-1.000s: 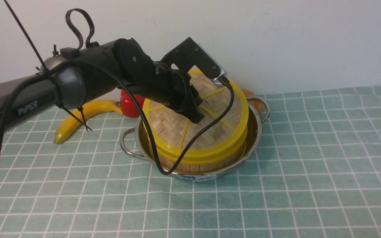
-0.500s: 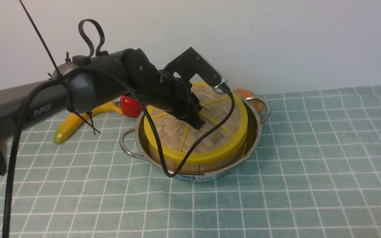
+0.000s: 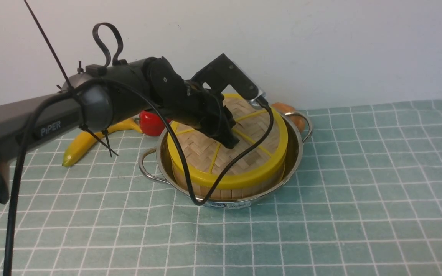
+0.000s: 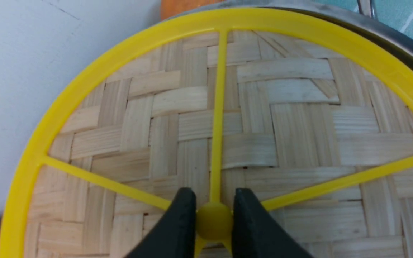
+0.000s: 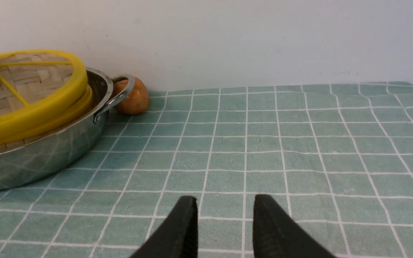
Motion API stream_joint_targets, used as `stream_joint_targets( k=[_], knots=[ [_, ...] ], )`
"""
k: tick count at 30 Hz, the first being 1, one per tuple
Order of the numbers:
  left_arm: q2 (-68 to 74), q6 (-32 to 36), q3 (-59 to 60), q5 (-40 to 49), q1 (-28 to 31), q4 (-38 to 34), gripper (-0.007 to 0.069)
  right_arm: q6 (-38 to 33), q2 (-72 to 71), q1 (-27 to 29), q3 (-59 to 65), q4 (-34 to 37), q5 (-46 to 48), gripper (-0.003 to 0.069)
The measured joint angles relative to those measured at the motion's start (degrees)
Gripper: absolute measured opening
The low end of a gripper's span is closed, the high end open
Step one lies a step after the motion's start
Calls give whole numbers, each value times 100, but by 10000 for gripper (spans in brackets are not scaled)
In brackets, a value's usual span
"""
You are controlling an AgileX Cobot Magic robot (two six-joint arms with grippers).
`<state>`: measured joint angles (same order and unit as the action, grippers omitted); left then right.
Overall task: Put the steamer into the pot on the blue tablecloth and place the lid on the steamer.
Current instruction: 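Place the yellow bamboo steamer lid onto the steamer in the pot with the left gripper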
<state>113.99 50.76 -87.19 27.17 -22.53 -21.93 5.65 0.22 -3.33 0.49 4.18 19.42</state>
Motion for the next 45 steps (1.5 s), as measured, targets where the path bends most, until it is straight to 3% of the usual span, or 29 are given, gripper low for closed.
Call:
stream_joint_targets(
  k=[45],
  knots=[
    [-56, -410, 0, 155, 113, -145, 120, 0, 0, 0, 0, 0, 0, 240]
  ],
)
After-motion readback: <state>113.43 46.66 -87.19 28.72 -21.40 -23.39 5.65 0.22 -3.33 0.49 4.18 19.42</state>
